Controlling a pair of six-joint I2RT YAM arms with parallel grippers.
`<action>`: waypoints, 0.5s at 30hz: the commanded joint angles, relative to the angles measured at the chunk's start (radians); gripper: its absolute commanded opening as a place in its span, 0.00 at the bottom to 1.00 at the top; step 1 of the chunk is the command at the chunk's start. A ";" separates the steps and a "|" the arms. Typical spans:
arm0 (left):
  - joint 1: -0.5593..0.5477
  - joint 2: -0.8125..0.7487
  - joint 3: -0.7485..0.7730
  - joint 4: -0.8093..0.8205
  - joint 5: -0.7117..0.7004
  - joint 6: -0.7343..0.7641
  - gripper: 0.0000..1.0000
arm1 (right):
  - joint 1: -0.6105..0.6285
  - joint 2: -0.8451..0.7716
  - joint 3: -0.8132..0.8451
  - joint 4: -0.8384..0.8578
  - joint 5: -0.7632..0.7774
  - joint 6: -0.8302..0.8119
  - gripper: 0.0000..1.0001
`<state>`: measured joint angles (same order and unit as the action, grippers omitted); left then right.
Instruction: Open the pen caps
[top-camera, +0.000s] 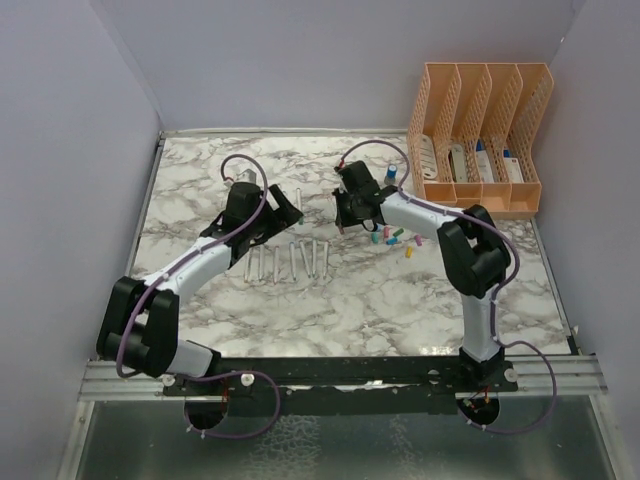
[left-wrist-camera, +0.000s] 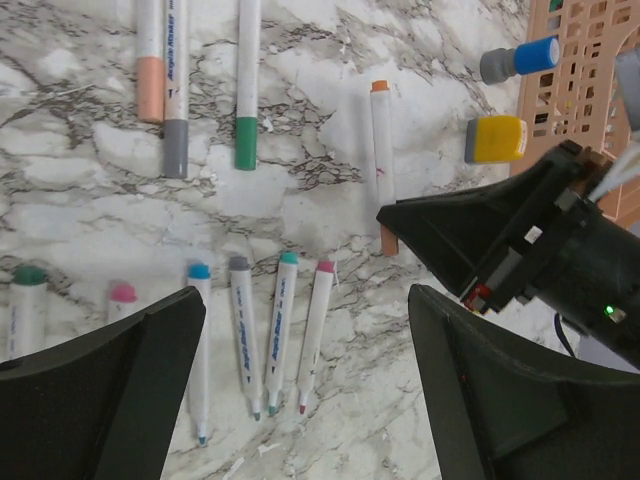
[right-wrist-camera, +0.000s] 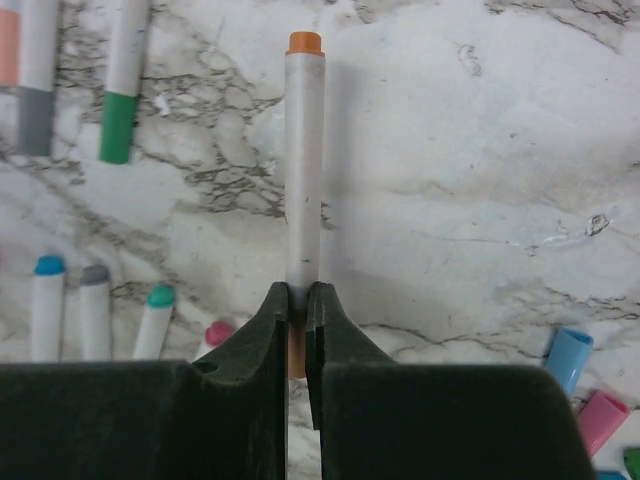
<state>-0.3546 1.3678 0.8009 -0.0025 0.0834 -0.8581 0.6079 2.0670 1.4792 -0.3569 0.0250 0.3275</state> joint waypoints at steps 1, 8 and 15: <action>-0.010 0.075 0.074 0.125 0.073 -0.038 0.85 | 0.007 -0.122 -0.066 0.112 -0.129 0.027 0.01; -0.055 0.172 0.147 0.160 0.027 -0.046 0.82 | 0.007 -0.213 -0.164 0.196 -0.277 0.179 0.01; -0.107 0.237 0.179 0.196 -0.009 -0.065 0.78 | 0.007 -0.284 -0.247 0.309 -0.364 0.318 0.01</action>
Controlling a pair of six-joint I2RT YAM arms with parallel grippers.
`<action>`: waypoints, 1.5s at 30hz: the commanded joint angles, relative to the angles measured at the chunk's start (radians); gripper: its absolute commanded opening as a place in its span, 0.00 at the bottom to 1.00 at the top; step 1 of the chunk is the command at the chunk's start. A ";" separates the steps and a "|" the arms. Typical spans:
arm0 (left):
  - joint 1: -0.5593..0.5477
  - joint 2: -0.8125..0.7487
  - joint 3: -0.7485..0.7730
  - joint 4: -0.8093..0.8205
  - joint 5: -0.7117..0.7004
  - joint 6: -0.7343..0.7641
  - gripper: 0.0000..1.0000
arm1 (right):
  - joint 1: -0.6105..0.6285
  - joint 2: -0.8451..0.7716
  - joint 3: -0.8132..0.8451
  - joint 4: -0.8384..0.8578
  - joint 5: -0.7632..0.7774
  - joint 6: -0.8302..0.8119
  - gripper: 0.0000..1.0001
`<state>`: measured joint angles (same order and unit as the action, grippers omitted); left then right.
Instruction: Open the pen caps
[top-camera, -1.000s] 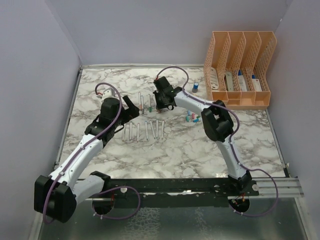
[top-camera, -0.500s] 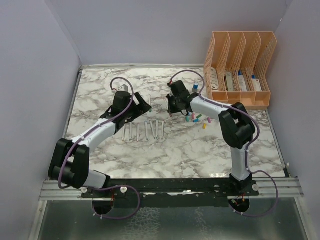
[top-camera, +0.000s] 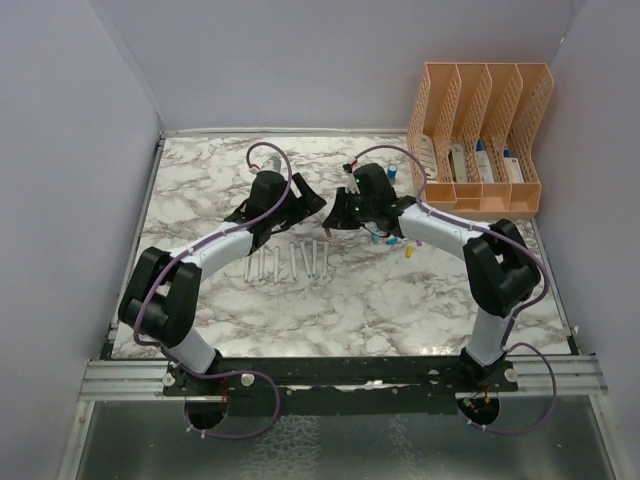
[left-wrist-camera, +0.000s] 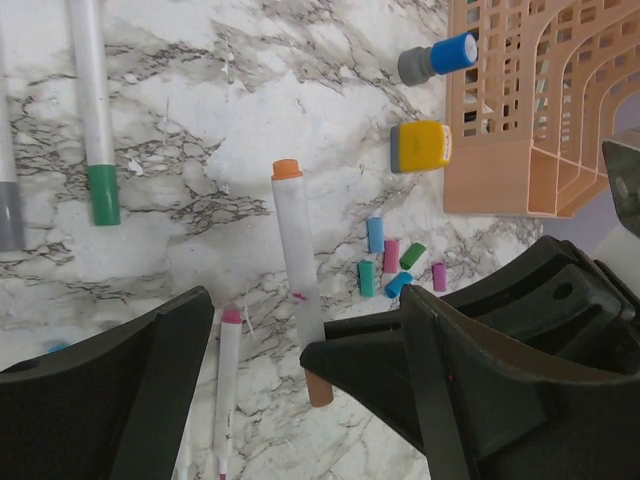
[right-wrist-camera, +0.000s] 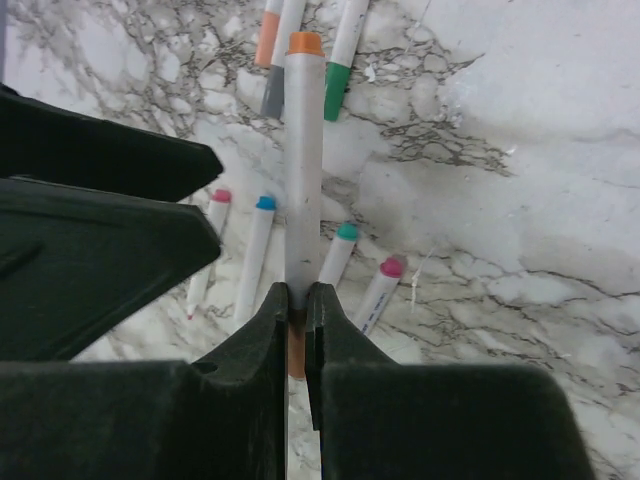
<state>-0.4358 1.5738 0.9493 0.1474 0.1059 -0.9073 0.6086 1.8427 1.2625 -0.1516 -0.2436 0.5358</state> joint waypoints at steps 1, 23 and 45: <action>-0.032 0.035 0.037 0.046 -0.035 -0.015 0.77 | 0.006 -0.063 -0.035 0.117 -0.102 0.125 0.01; -0.055 0.037 0.023 0.088 -0.057 -0.042 0.41 | 0.006 -0.110 -0.082 0.214 -0.188 0.233 0.01; -0.055 0.043 0.069 0.069 -0.051 -0.028 0.00 | 0.006 -0.071 -0.053 0.124 -0.243 0.146 0.48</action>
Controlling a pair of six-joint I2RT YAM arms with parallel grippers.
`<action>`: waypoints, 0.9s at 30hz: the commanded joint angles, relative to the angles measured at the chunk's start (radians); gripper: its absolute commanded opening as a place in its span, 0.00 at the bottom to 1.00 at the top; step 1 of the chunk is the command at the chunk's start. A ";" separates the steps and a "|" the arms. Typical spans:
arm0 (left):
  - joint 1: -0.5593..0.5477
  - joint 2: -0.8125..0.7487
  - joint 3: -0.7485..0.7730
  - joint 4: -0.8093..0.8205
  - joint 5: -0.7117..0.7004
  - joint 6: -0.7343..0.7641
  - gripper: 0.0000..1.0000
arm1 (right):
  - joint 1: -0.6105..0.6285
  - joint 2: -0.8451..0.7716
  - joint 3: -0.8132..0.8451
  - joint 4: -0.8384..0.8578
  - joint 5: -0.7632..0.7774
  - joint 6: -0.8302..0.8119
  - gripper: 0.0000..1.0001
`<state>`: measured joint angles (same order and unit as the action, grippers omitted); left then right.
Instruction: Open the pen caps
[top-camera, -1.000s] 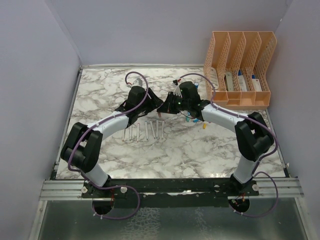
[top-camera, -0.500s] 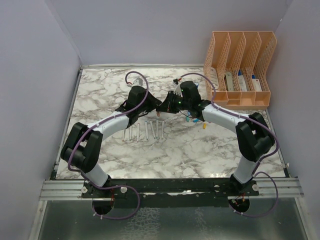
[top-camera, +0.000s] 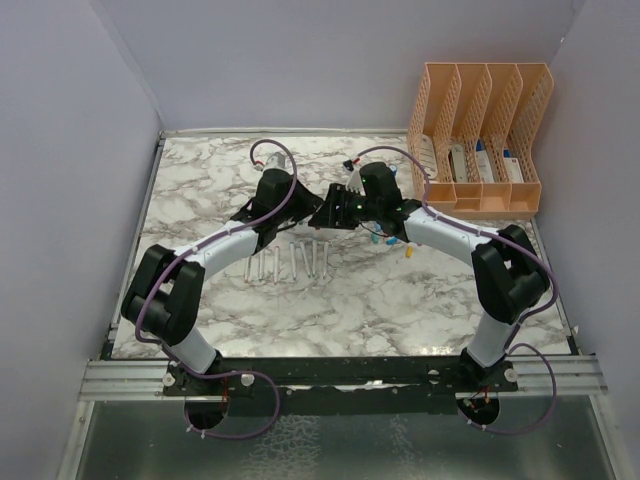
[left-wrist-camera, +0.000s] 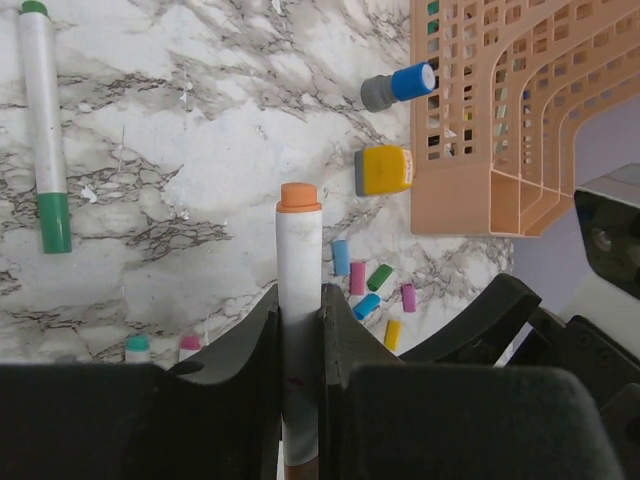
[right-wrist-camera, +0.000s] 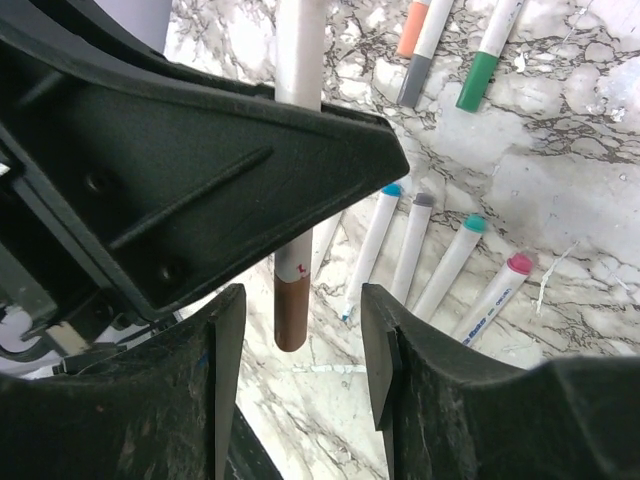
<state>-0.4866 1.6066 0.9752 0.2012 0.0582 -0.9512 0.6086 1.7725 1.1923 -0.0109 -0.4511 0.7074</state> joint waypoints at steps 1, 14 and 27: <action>-0.004 0.013 0.044 0.016 -0.003 0.015 0.00 | 0.006 -0.001 0.016 -0.016 -0.037 -0.027 0.47; -0.007 0.011 0.034 0.023 0.003 0.002 0.00 | 0.008 0.022 0.042 -0.012 -0.058 -0.032 0.25; -0.020 0.019 0.049 0.019 -0.007 -0.001 0.00 | 0.008 0.043 0.068 -0.031 -0.072 -0.049 0.02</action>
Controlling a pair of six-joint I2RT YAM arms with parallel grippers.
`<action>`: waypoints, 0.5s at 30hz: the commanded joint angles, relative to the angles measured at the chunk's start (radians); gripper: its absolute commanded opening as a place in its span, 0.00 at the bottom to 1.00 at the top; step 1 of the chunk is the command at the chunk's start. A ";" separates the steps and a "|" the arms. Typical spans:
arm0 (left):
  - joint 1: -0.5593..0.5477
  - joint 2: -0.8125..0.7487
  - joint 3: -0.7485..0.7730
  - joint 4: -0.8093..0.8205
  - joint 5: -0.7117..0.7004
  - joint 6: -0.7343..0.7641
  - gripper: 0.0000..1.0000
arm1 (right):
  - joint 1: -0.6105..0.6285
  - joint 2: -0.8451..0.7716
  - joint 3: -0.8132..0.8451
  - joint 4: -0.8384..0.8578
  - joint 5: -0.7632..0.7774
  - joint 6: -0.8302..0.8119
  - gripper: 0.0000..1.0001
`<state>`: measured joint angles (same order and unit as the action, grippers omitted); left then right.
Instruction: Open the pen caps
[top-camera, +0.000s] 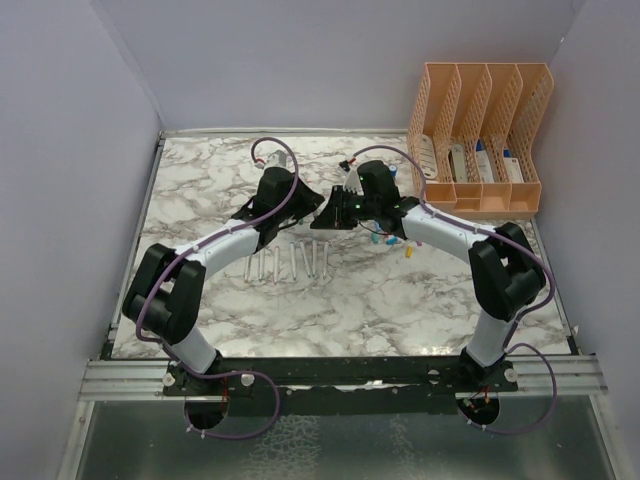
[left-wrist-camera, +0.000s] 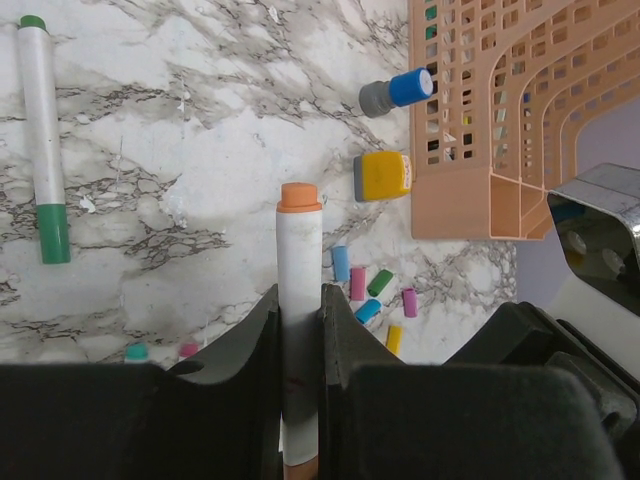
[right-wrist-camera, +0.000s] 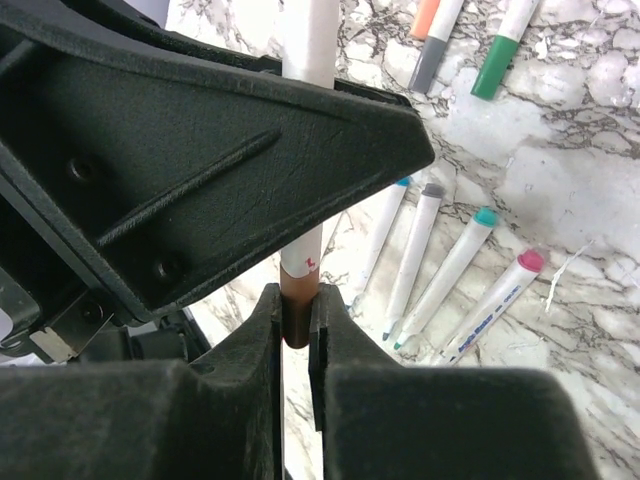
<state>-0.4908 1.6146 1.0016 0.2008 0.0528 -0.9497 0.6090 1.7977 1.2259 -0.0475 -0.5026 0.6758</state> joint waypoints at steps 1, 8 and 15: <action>-0.016 0.014 0.029 0.015 -0.009 -0.001 0.00 | 0.007 0.015 0.034 0.002 -0.021 -0.021 0.01; 0.001 0.098 0.196 -0.030 -0.078 0.066 0.00 | 0.007 -0.045 -0.007 -0.068 -0.012 -0.042 0.01; 0.042 0.290 0.481 -0.106 -0.113 0.121 0.00 | 0.007 -0.143 -0.106 -0.148 0.007 -0.050 0.01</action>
<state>-0.4854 1.8370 1.3468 0.0719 0.0109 -0.8711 0.5781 1.7401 1.1816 -0.0891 -0.4427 0.6491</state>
